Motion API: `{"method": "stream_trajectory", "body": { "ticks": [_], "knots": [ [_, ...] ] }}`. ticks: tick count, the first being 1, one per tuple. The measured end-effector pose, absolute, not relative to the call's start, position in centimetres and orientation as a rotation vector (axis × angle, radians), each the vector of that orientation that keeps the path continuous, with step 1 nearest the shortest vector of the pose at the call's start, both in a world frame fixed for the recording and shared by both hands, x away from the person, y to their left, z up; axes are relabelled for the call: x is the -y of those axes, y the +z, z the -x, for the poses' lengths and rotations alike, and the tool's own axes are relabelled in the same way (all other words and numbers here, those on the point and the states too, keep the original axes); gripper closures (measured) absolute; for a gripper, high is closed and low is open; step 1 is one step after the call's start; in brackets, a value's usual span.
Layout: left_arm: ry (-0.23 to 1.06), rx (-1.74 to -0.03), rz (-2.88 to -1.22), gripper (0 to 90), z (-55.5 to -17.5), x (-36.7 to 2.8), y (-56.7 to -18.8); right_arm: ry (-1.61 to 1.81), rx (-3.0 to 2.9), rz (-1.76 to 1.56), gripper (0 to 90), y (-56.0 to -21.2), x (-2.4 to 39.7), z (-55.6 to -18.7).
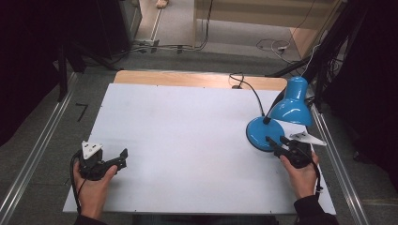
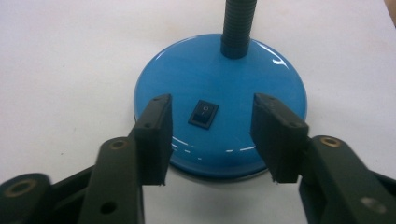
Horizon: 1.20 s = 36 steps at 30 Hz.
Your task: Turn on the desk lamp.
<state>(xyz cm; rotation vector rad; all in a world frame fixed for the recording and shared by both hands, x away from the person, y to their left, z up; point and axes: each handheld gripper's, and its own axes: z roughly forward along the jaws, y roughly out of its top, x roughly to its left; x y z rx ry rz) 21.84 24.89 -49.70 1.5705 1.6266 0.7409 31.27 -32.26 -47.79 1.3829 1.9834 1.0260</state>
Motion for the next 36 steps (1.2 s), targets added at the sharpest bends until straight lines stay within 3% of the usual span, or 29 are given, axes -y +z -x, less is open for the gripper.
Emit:
{"method": "stream_trajectory", "body": {
  "ticks": [5,6,10,36],
  "knots": [
    [0.740,-1.626,-1.571,7.5,-21.9,-24.9,-49.7,1.036,-1.961,-1.359,71.3,-47.8,32.1,-31.7],
    [0.741,-1.627,-1.573,7.5,-21.9,-24.9,-49.7,1.038,-1.960,-1.354,79.3,-47.9,31.9,-31.9],
    [0.741,-1.626,-1.568,7.6,-21.8,-24.9,-49.7,1.043,-1.970,-1.360,87.5,-48.1,31.7,-32.4],
    [0.731,-1.628,-1.568,7.5,-21.9,-24.9,-49.8,1.019,-2.007,-1.378,87.6,-49.1,30.9,-33.7]
  ]
}}
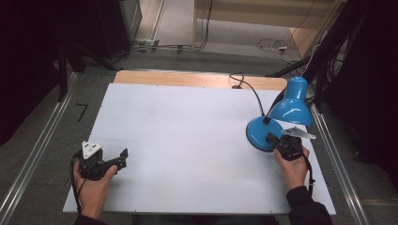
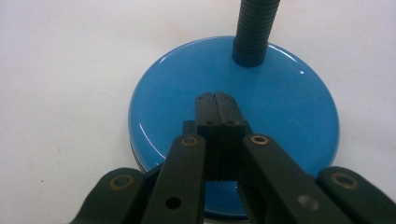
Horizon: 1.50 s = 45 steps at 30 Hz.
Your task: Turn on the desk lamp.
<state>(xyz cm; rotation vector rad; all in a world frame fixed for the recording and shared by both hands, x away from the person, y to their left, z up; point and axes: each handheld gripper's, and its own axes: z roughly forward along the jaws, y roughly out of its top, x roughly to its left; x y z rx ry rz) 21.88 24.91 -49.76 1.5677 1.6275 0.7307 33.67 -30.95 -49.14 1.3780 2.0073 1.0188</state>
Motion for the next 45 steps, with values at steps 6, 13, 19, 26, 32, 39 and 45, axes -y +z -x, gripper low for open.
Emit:
{"method": "stream_trajectory", "body": {
  "ticks": [6,13,19,26,32,39,45],
  "knots": [
    [0.734,-1.627,-1.565,7.5,-21.87,-24.98,-49.74,1.015,-2.006,-1.382,87.6,-49.16,31.02,-33.71],
    [0.734,-1.628,-1.562,7.5,-21.84,-24.98,-49.73,1.011,-2.011,-1.384,87.7,-49.28,30.97,-33.71],
    [0.734,-1.629,-1.558,7.5,-21.75,-25.00,-49.69,1.003,-2.009,-1.374,87.8,-49.31,30.95,-33.63],
    [0.733,-1.629,-1.556,7.5,-21.72,-25.02,-49.67,1.007,-2.000,-1.379,87.8,-49.37,30.99,-33.53],
    [0.733,-1.629,-1.558,7.5,-21.74,-25.01,-49.68,1.008,-2.001,-1.379,87.8,-49.39,31.03,-33.52],
    [0.732,-1.629,-1.557,7.5,-21.72,-25.01,-49.68,1.013,-2.004,-1.381,87.8,-49.41,31.07,-33.53],
    [0.734,-1.629,-1.557,7.5,-21.72,-24.98,-49.67,1.007,-2.004,-1.374,87.8,-49.48,31.09,-33.51]
  ]
}}
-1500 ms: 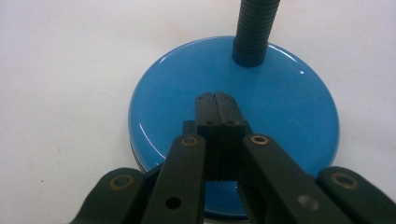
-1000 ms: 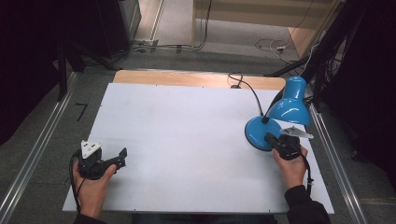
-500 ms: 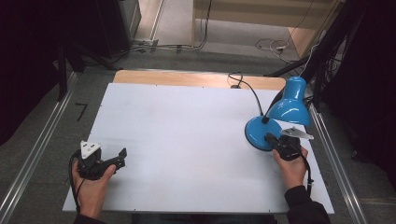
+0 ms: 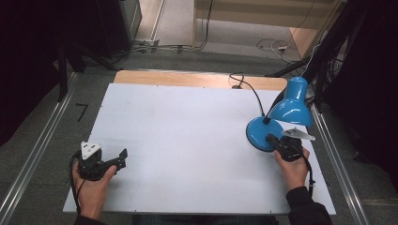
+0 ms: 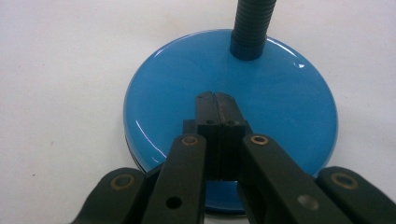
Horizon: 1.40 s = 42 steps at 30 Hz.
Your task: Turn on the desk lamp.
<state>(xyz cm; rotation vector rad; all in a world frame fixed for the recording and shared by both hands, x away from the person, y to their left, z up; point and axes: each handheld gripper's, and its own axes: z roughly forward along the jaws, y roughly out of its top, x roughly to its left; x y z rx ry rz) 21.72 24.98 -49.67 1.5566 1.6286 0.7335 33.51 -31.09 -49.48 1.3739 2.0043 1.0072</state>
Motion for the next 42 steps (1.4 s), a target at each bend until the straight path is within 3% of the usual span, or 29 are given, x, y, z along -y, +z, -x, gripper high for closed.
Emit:
{"method": "stream_trajectory", "body": {
  "ticks": [42],
  "knots": [
    [0.732,-1.628,-1.556,7.5,-21.68,-24.97,-49.62,0.984,-2.017,-1.330,88.2,-49.65,30.72,-32.97]
  ]
}}
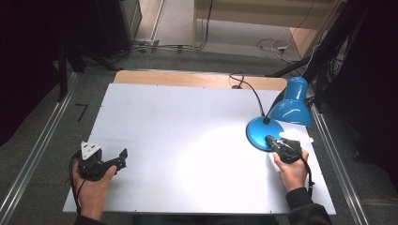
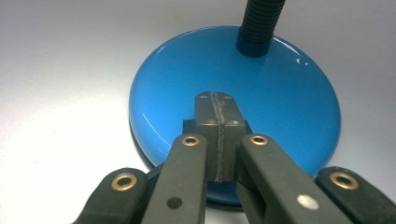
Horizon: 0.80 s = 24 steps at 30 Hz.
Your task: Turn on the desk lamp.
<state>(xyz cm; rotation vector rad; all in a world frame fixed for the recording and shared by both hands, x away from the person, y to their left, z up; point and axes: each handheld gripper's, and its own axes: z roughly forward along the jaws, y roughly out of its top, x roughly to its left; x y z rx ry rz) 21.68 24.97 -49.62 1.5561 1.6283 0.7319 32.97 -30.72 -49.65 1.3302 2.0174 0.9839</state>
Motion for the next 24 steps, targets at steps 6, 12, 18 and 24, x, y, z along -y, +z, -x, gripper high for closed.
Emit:
{"method": "stream_trajectory", "body": {
  "ticks": [6,12,18,24],
  "knots": [
    [0.731,-1.628,-1.553,7.6,-21.68,-25.04,-49.65,0.990,-2.017,-1.337,88.1,-49.64,30.77,-32.99],
    [0.730,-1.627,-1.554,7.5,-21.68,-25.00,-49.64,1.002,-2.016,-1.344,87.8,-49.65,30.86,-33.03],
    [0.729,-1.625,-1.555,7.5,-21.68,-25.03,-49.61,1.050,-2.025,-1.374,78.1,-49.62,30.99,-33.04],
    [0.730,-1.625,-1.552,7.5,-21.67,-25.06,-49.60,1.068,-2.026,-1.411,64.5,-49.46,31.12,-32.93]
  ]
}}
